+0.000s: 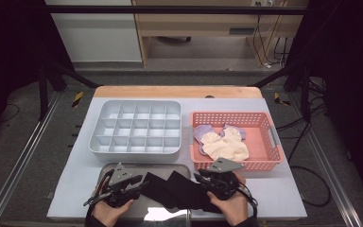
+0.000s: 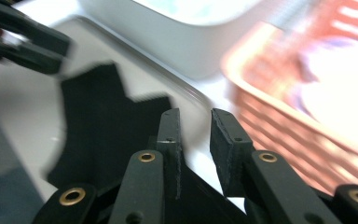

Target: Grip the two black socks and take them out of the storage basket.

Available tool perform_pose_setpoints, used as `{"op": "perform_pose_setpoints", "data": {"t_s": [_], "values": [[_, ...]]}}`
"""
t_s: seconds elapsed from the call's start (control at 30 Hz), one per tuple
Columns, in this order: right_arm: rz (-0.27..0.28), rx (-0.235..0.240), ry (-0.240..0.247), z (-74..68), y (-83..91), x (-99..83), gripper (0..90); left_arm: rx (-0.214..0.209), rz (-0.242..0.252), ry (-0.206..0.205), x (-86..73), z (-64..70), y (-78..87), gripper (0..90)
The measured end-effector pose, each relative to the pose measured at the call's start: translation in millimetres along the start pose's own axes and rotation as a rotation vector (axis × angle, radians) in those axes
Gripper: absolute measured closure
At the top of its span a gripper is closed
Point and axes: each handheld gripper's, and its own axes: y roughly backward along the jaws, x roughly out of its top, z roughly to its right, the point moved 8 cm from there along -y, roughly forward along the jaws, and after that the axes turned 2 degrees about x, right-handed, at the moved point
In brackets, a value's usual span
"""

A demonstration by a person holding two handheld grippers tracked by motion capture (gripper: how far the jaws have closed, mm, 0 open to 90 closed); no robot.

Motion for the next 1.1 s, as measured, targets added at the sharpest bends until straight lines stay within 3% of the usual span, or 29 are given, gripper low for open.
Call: {"op": "perform_pose_setpoints", "data": {"t_s": [0.17, 0.37, 0.53, 0.67, 0.77, 0.87, 0.97, 1.1], "values": [[-0.024, -0.066, -0.040, 26.1, 17.0, -31.9, 74.4, -0.010, -0.010, -0.020, 13.1, 12.7, -6.1, 64.7], [-0.041, -0.079, -0.112, 42.9, 26.9, -62.8, 73.6, -0.029, -0.037, -0.057, 27.6, 35.6, -29.2, 64.8], [-0.040, -0.084, -0.153, 48.6, 33.0, -73.9, 70.9, -0.014, -0.085, -0.054, 19.7, 40.0, -49.0, 63.4], [-0.085, -0.072, -0.164, 47.6, 27.0, -82.9, 72.2, -0.008, -0.106, -0.050, 8.5, 40.4, -54.2, 64.7], [-0.126, -0.067, -0.168, 44.7, 21.2, -87.5, 81.4, -0.035, -0.112, -0.030, 5.8, 42.4, -57.4, 71.7], [-0.125, -0.066, -0.168, 44.6, 23.1, -84.9, 88.0, -0.023, -0.115, -0.034, 7.0, 42.9, -56.6, 80.7], [-0.097, -0.065, -0.160, 43.3, 29.4, -76.9, 88.5, -0.037, -0.105, -0.022, 8.3, 42.3, -53.3, 86.3], [-0.027, -0.095, -0.130, 43.6, 39.4, -55.5, 88.5, -0.071, -0.051, -0.013, 18.3, 44.0, -37.7, 87.5]]}}
